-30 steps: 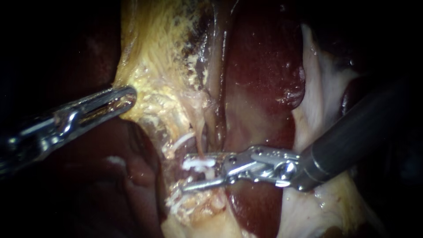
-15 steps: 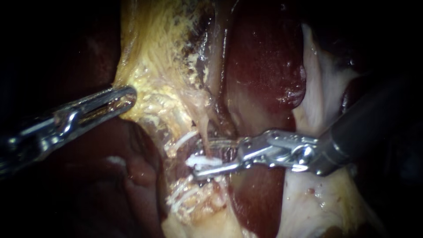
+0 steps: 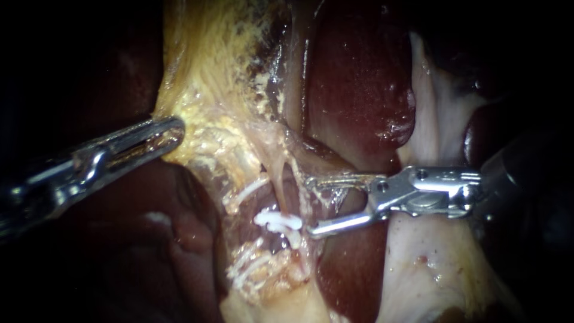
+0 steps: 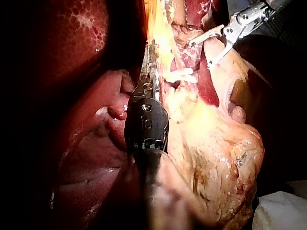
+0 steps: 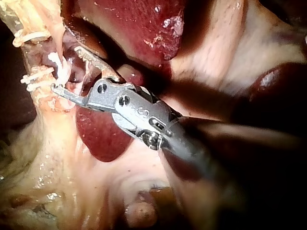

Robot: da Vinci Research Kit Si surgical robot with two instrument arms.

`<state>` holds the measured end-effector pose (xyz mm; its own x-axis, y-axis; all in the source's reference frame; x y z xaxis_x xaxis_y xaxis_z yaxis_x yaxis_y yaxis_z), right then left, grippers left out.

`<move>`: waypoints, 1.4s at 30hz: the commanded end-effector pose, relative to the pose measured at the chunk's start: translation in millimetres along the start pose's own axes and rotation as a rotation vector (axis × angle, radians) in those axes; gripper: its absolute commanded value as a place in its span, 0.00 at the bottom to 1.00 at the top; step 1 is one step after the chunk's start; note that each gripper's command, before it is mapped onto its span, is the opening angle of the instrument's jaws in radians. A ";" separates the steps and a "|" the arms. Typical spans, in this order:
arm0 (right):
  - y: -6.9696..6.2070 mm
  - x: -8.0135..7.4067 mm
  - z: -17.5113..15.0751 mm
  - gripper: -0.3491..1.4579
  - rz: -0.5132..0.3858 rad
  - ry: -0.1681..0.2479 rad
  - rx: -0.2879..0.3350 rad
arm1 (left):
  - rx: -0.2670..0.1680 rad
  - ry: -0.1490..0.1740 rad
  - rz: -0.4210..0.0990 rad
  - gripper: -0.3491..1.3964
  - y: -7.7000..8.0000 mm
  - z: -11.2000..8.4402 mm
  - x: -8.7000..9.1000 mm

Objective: Going back second clip right tube

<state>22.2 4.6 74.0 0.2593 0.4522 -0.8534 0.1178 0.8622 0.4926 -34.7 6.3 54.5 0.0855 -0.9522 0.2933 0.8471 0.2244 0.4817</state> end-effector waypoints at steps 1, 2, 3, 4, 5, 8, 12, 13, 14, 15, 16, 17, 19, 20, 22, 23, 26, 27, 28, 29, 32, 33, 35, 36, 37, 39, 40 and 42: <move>0.0 0.5 -0.5 0.52 -0.015 0.000 -0.003 | 0.000 0.000 0.000 0.00 0.0 0.0 0.0; 0.0 1.2 -1.2 0.52 -0.028 -0.001 -0.009 | 0.000 0.000 0.000 0.00 0.0 0.1 0.0; 0.1 1.7 -1.7 0.52 -0.036 0.002 -0.011 | 0.000 0.000 0.000 0.00 0.0 0.1 0.0; 0.1 2.2 -2.3 0.52 -0.044 0.005 -0.015 | 0.000 -0.001 0.000 0.00 0.0 0.1 0.0; 0.2 2.6 -2.8 0.52 -0.047 0.007 -0.018 | 0.000 -0.001 0.000 0.00 0.0 0.1 0.0; 0.3 3.5 -3.8 0.52 -0.052 0.019 -0.023 | 0.002 0.000 0.000 0.00 0.0 0.2 0.1; 0.2 4.0 -4.4 0.52 -0.049 0.028 -0.022 | 0.017 0.004 0.002 0.00 0.0 0.9 0.5; 0.1 4.0 -4.4 0.52 -0.049 0.028 -0.021 | 0.024 0.007 0.002 0.00 0.0 1.2 0.6; 0.0 4.1 -4.4 0.52 -0.049 0.028 -0.020 | 0.034 0.009 0.003 0.00 0.0 1.6 0.8; -0.1 4.1 -4.4 0.52 -0.050 0.028 -0.020 | 0.036 0.009 0.004 0.00 0.0 1.9 1.0; -0.1 4.0 -4.4 0.52 -0.050 0.028 -0.020 | 0.046 0.012 0.005 0.00 0.0 2.5 1.3; -0.2 4.0 -4.4 0.52 -0.038 0.028 -0.022 | 0.057 0.018 0.007 0.00 0.0 3.2 1.7; -0.3 3.8 -4.5 0.52 0.007 0.030 -0.018 | 0.066 0.034 0.011 0.00 0.0 4.3 2.3; -0.4 3.7 -4.5 0.52 0.030 0.030 -0.018 | 0.073 0.040 0.014 0.00 -0.2 5.2 2.8; -0.4 3.5 -4.4 0.52 0.058 0.031 -0.014 | 0.081 0.052 0.018 0.00 -0.3 6.5 3.6; -0.4 3.4 -4.3 0.52 0.064 0.031 -0.014 | 0.086 0.061 0.021 0.00 -0.5 7.5 4.2; -0.4 3.2 -4.2 0.52 0.074 0.031 -0.015 | 0.094 0.081 0.028 0.00 -1.0 9.7 5.3; -0.4 3.2 -4.2 0.52 0.074 0.031 -0.015 | 0.097 0.089 0.030 0.00 -1.2 10.6 5.7; -0.4 3.2 -4.2 0.52 0.074 0.031 -0.015 | 0.097 0.094 0.032 0.00 -1.5 11.3 5.9; -0.4 3.2 -4.2 0.52 0.074 0.031 -0.015 | 0.101 0.098 0.033 0.00 -1.7 11.9 6.0; -0.4 3.2 -4.2 0.52 0.075 0.031 -0.015 | 0.112 0.101 0.034 0.00 -2.6 13.2 6.1; -0.4 3.2 -4.2 0.52 0.075 0.031 -0.015 | 0.114 0.102 0.036 0.00 -2.9 13.5 6.1; -0.4 3.2 -4.2 0.52 0.075 0.031 -0.015 | 0.119 0.104 0.038 0.00 -3.3 13.8 6.0; -0.4 3.3 -4.3 0.52 0.075 0.031 -0.015 | 0.121 0.105 0.040 0.00 -3.4 13.9 6.0; -0.4 3.3 -4.3 0.52 0.075 0.031 -0.015 | 0.122 0.105 0.040 0.00 -3.5 13.9 6.0; -0.4 3.3 -4.3 0.52 0.075 0.032 -0.014 | 0.124 0.106 0.042 0.00 -3.5 13.9 6.0; -0.4 3.4 -4.3 0.52 0.075 0.032 -0.014 | 0.124 0.106 0.042 0.00 -3.5 13.9 6.0; -0.5 3.4 -4.4 0.52 0.075 0.032 -0.014 | 0.125 0.106 0.043 0.00 -3.5 13.9 6.0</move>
<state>18.8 6.7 70.1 0.2368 0.5227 -0.8190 0.0859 0.8284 0.5536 -44.4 2.7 66.1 0.1797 -0.9564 0.2302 0.7704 0.2823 0.5717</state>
